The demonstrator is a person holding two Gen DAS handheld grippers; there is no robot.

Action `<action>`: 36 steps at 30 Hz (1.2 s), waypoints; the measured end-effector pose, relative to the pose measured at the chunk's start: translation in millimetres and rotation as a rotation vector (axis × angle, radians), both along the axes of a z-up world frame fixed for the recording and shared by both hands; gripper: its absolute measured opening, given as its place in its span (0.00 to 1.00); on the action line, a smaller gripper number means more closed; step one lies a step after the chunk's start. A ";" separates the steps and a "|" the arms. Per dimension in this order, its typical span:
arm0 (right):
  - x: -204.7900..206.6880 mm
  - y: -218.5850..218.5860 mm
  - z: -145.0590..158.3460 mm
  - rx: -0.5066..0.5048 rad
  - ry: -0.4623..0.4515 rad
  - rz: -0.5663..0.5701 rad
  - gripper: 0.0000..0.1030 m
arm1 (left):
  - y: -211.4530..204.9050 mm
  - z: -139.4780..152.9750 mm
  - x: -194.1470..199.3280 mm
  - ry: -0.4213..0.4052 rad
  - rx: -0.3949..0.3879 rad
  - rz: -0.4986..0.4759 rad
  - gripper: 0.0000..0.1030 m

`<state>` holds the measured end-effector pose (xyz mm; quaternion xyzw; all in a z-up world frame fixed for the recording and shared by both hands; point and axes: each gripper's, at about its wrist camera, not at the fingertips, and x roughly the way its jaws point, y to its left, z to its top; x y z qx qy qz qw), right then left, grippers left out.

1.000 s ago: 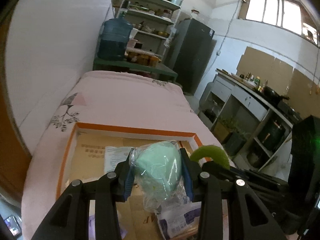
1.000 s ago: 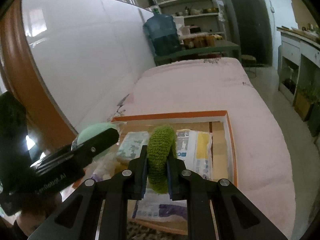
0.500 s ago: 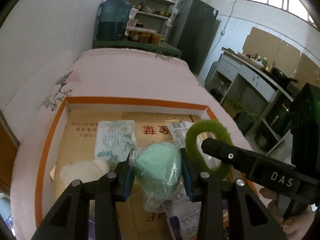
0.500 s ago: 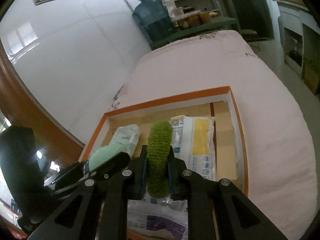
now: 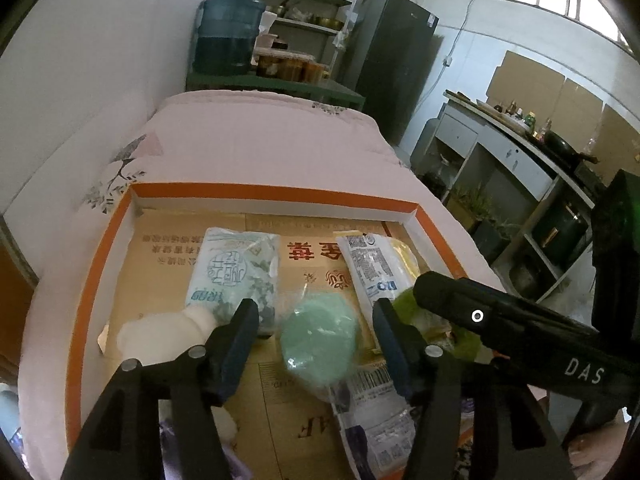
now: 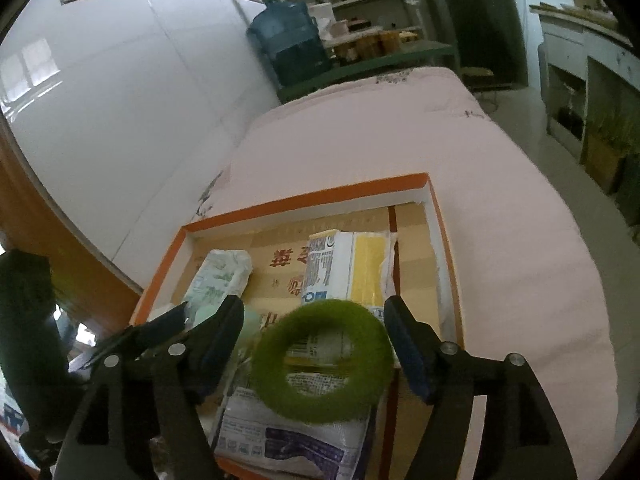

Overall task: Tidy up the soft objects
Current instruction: 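Open the left tool to drop the bagged ball while the right tool releases the ring into the box, then withdraw both open tools toward the small teddy bear and leopard scrunchie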

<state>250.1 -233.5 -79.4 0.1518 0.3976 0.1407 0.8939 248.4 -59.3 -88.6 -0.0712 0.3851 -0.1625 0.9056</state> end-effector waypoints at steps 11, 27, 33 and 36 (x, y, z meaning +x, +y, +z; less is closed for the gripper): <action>-7.7 0.2 7.1 0.004 -0.006 -0.006 0.72 | 0.5 9.9 -8.8 -0.029 0.016 0.003 0.58; -28.4 -1.2 26.1 -0.002 -0.037 -0.020 0.72 | 0.3 27.2 -27.0 -0.059 0.004 -0.005 0.58; -38.8 -0.9 35.6 -0.005 -0.055 -0.022 0.72 | 0.6 35.3 -37.7 -0.076 -0.002 -0.008 0.58; -44.0 -0.7 40.3 -0.009 -0.065 -0.021 0.72 | 1.1 38.9 -43.1 -0.083 -0.006 -0.009 0.58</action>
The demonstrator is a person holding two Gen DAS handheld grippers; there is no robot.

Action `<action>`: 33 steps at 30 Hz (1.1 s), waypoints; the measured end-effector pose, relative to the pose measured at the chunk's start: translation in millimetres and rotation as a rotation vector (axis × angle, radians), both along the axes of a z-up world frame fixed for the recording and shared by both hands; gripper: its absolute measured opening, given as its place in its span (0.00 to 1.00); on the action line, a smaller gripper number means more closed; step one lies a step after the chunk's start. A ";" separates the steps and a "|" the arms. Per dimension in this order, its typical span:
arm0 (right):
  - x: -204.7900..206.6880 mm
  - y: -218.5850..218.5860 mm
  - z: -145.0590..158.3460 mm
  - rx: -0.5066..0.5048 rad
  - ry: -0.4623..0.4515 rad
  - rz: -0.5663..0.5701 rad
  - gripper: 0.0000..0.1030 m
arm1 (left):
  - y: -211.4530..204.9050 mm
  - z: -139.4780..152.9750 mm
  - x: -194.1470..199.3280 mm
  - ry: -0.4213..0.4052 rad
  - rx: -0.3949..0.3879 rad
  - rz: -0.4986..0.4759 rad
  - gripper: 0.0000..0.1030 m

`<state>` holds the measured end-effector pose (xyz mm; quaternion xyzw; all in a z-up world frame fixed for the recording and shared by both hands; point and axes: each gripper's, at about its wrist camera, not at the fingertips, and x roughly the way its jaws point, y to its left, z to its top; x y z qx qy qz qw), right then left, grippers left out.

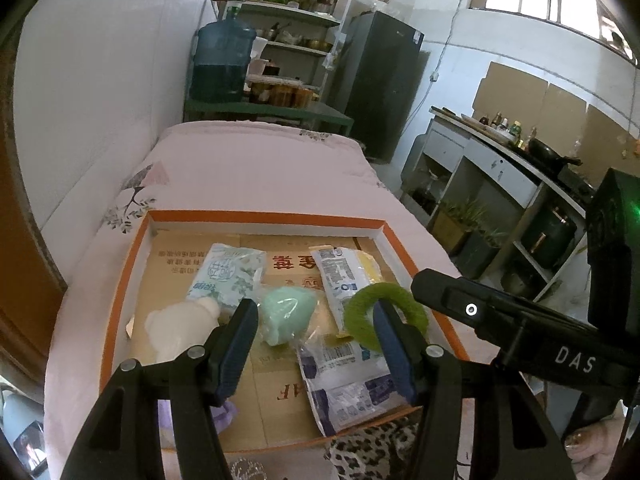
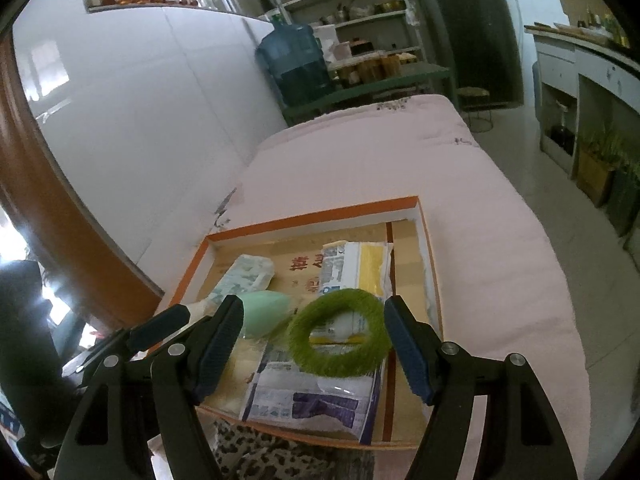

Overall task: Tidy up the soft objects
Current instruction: 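Withdraw both open tools toward the small teddy bear and leopard scrunchie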

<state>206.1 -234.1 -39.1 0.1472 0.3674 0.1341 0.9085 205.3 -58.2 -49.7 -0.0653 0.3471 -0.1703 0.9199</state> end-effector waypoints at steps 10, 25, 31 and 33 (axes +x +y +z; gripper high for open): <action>-24.3 2.3 17.7 -0.007 -0.041 0.008 0.72 | 1.5 15.3 -26.9 -0.033 -0.015 0.002 0.58; -64.6 14.8 42.3 -0.039 -0.097 0.019 0.72 | 9.9 32.1 -64.7 -0.074 -0.035 -0.002 0.58; -77.1 19.8 47.1 -0.043 -0.108 0.027 0.72 | 14.7 35.3 -77.3 -0.084 -0.040 0.001 0.58; -81.6 21.1 47.8 -0.046 -0.110 0.030 0.72 | 15.8 36.4 -82.2 -0.087 -0.039 0.003 0.58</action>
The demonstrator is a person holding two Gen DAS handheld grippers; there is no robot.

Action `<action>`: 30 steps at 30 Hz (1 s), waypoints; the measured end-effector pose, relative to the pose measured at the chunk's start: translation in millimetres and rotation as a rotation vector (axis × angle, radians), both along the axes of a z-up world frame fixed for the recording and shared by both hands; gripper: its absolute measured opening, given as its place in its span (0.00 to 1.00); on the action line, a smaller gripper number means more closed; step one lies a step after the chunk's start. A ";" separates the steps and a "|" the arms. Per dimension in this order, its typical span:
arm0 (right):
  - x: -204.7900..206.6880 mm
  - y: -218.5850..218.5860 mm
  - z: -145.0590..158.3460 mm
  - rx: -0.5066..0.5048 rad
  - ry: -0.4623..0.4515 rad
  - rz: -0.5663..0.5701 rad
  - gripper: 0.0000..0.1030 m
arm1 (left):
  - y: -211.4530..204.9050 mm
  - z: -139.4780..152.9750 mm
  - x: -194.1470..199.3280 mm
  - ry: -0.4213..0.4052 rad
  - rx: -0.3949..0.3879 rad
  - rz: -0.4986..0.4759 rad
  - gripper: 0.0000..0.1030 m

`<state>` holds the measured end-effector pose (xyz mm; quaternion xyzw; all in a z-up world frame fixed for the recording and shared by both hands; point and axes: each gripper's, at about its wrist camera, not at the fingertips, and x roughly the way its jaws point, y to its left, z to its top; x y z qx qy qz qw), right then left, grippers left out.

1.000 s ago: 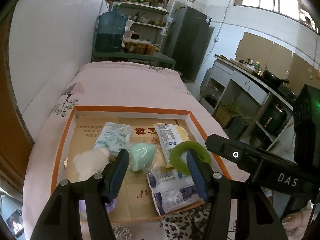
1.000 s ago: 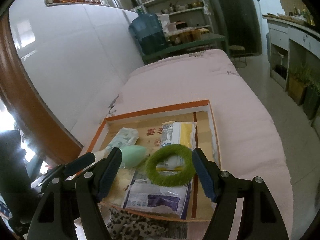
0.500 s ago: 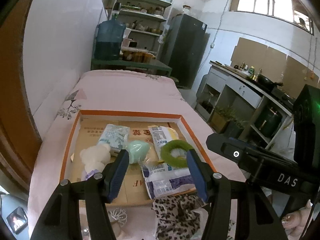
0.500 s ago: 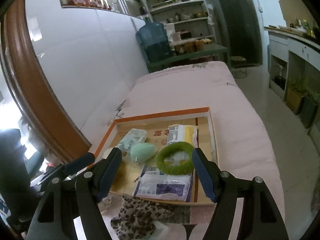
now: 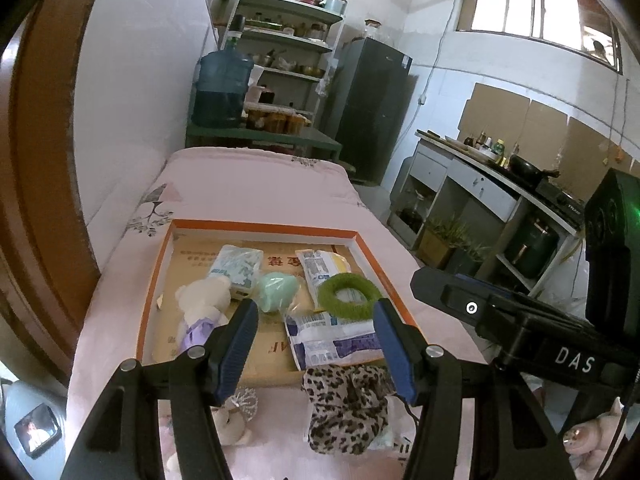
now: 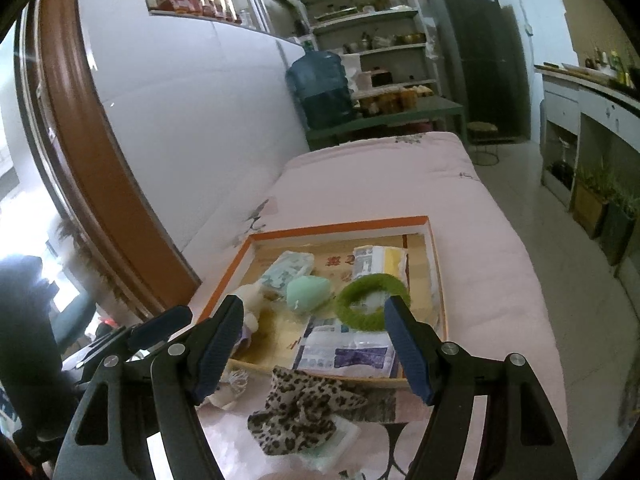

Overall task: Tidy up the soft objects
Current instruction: 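Withdraw both open tools toward the small teddy bear and leopard scrunchie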

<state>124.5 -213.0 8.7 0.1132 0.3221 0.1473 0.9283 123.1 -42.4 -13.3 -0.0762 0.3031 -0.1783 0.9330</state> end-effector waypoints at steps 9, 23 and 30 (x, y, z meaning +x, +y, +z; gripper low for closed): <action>-18.5 7.9 0.0 -0.038 -0.008 -0.002 0.72 | 10.5 -1.5 -24.2 -0.009 -0.006 0.029 0.58; -47.4 26.0 -18.1 -0.148 -0.003 -0.015 0.72 | 35.9 -16.5 -49.9 0.006 0.021 0.122 0.58; -61.7 28.8 -26.4 -0.149 0.016 -0.009 0.72 | 42.6 -20.8 -59.6 0.007 0.032 0.138 0.58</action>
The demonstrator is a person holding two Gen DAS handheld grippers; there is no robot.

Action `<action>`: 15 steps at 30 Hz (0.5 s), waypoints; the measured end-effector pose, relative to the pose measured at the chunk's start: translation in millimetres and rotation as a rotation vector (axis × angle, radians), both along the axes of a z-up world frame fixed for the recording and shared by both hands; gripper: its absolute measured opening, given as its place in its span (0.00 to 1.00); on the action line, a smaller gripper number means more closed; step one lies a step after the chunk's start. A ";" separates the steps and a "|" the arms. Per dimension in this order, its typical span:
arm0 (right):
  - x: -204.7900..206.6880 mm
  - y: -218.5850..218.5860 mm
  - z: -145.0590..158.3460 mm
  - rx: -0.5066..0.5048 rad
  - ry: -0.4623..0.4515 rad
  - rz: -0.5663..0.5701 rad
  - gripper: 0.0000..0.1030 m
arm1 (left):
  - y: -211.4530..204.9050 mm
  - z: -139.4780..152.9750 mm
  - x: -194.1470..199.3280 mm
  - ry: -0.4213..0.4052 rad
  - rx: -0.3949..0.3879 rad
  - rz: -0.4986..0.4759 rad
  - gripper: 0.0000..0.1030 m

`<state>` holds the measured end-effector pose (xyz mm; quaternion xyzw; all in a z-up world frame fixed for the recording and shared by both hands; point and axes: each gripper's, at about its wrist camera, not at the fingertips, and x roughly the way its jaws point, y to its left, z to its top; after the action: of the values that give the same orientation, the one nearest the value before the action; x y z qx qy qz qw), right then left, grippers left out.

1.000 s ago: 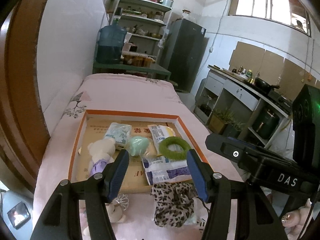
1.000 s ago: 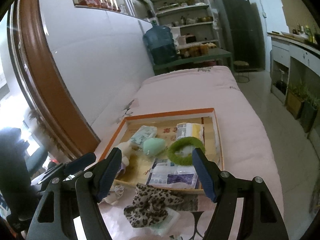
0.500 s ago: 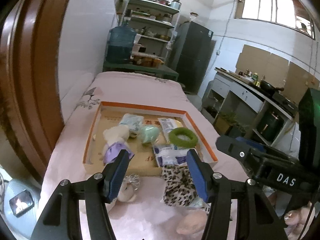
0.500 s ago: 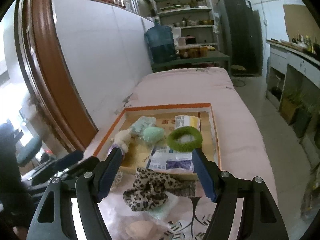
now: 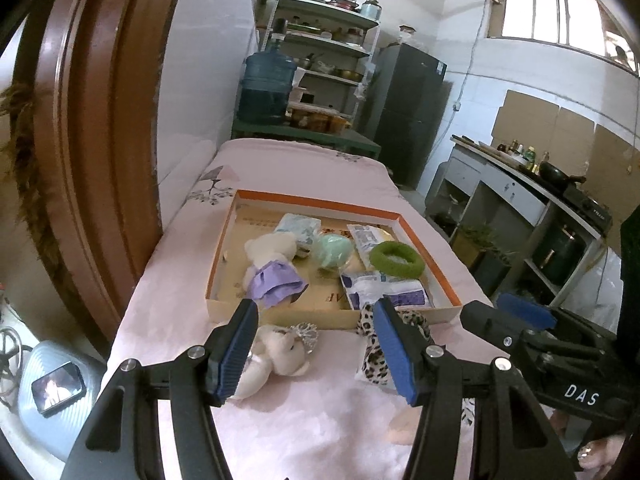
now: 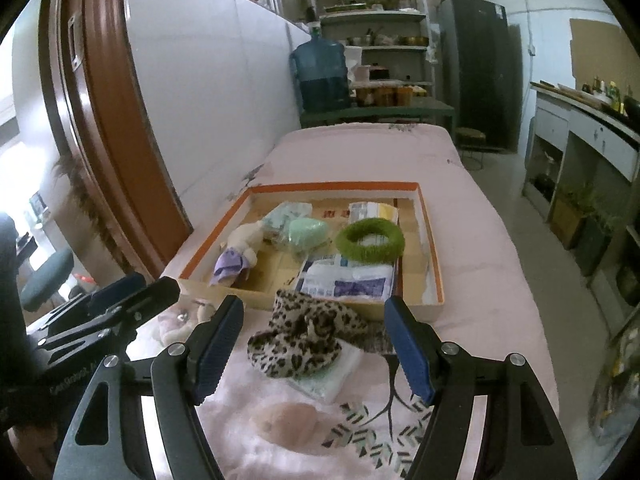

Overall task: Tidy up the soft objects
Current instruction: 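Withdraw both open tools toward the small teddy bear and leopard scrunchie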

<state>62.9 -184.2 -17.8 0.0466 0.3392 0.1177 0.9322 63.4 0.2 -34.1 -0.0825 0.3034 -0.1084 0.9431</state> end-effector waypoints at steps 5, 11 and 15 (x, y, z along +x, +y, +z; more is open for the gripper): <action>-9.8 -0.4 -1.8 0.001 0.005 -0.004 0.72 | 3.6 -3.4 -9.9 -0.001 0.008 0.008 0.58; -22.6 1.2 -5.1 -0.013 0.010 0.000 0.72 | 9.5 -7.1 -20.5 -0.001 0.014 0.019 0.58; -28.8 1.1 -9.8 -0.021 0.020 -0.001 0.72 | 16.5 -10.6 -25.8 0.000 0.005 0.028 0.58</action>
<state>34.1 -183.1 -27.5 0.0383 0.3494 0.1131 0.9293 37.7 16.8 -44.7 -0.0845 0.3026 -0.0945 0.9447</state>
